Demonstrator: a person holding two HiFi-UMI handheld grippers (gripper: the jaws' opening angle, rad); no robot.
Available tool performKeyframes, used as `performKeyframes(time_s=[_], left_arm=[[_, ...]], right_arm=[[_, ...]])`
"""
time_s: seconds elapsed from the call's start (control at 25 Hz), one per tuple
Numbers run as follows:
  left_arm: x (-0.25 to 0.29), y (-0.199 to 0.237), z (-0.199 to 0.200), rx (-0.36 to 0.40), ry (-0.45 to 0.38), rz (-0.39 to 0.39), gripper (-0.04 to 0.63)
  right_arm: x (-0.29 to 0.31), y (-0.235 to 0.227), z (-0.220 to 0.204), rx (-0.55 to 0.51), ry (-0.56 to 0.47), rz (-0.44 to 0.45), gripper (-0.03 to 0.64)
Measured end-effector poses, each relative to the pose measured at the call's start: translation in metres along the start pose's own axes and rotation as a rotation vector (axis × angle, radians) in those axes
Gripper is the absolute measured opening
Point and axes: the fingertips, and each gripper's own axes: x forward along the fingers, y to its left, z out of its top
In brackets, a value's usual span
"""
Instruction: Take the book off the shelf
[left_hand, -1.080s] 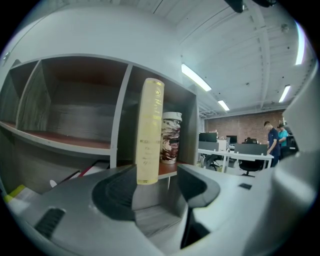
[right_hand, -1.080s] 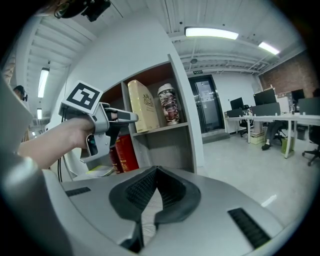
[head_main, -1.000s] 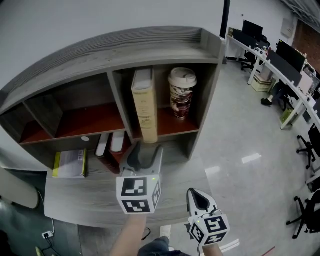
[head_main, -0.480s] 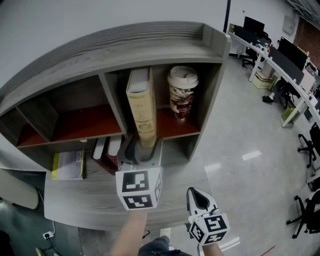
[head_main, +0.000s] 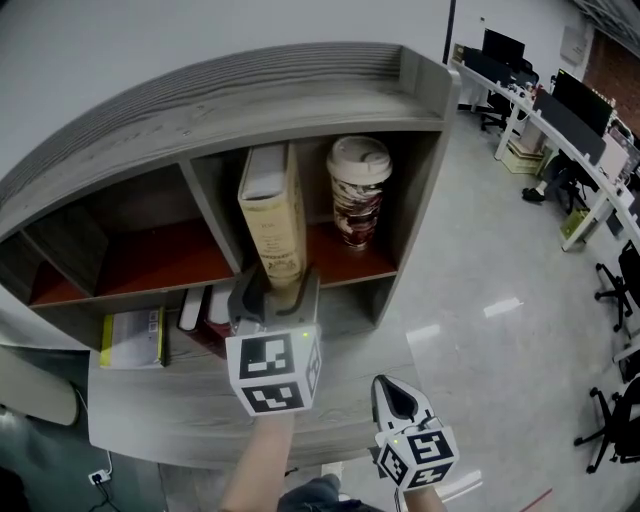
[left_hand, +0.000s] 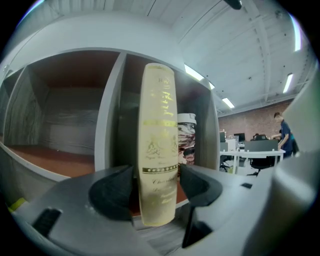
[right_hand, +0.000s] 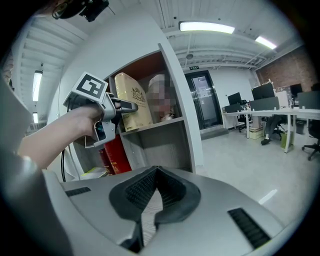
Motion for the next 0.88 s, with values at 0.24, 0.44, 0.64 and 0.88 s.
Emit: performKeyframes(time_s=[0.24, 0.44, 0.64, 0.88], left_arm=[[0.013, 0.002, 0.005, -0.003, -0.009, 0.006, 0.267], [0.022, 0.002, 0.009, 0.018, -0.013, 0.012, 0.267], [0.029, 0.003, 0.012, 0.019, -0.018, 0.022, 0.267], [0.033, 0.006, 0.012, 0.039, -0.011, 0.061, 0.267]], right_arm=[[0.006, -0.008, 0.001, 0.011, 0.005, -0.015, 0.008], [0.012, -0.011, 0.002, 0.017, 0.008, -0.017, 0.008], [0.017, -0.013, 0.001, 0.021, 0.014, -0.018, 0.008], [0.021, -0.013, 0.001, 0.023, 0.015, -0.016, 0.008]])
